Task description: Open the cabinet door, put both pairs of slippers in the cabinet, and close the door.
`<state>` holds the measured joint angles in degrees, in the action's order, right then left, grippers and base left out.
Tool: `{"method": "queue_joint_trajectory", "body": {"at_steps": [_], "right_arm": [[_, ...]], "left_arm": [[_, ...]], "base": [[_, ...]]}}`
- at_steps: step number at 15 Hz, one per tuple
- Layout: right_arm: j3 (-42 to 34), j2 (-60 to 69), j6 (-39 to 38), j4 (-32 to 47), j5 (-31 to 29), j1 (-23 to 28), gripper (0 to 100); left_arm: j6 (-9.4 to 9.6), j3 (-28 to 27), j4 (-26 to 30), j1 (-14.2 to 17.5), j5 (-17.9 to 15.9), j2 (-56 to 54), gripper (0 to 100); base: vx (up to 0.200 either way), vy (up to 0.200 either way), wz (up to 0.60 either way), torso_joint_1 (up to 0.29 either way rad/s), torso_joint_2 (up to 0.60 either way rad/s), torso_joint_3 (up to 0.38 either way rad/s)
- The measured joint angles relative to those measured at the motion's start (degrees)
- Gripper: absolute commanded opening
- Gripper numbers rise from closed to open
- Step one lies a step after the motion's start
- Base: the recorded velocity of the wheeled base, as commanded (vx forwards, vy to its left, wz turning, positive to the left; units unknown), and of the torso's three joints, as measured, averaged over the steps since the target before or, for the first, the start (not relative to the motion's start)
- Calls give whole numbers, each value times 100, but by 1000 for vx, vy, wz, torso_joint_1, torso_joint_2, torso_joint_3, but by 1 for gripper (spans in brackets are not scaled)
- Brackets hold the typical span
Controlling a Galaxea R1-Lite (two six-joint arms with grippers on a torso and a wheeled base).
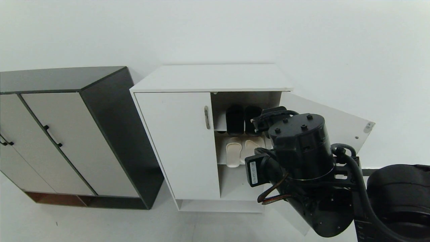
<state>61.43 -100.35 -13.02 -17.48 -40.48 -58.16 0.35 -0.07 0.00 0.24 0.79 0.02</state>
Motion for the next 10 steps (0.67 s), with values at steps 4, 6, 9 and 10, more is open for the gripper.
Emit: {"method": "queue_joint_trajectory", "body": {"at_steps": [4, 6, 9, 10], "right_arm": [[0, 0, 0, 2, -2, 1, 0], [0, 0, 0, 2, -2, 1, 0], [0, -2, 0, -6, -2, 1, 0], [0, -2, 0, -4, -2, 1, 0]], "left_arm": [[0, -2, 0, 0, -1, 0, 0], [0, -2, 0, 0, -4, 0, 0], [-2, -2, 0, 0, -1, 0, 0], [0, -2, 0, 0, -4, 0, 0]], "base": [[0, 0, 0, 203, -511, -308], [0, 0, 0, 229, -544, -312], [0, 0, 0, 240, -553, -320], [0, 0, 0, 246, -569, -330]]}}
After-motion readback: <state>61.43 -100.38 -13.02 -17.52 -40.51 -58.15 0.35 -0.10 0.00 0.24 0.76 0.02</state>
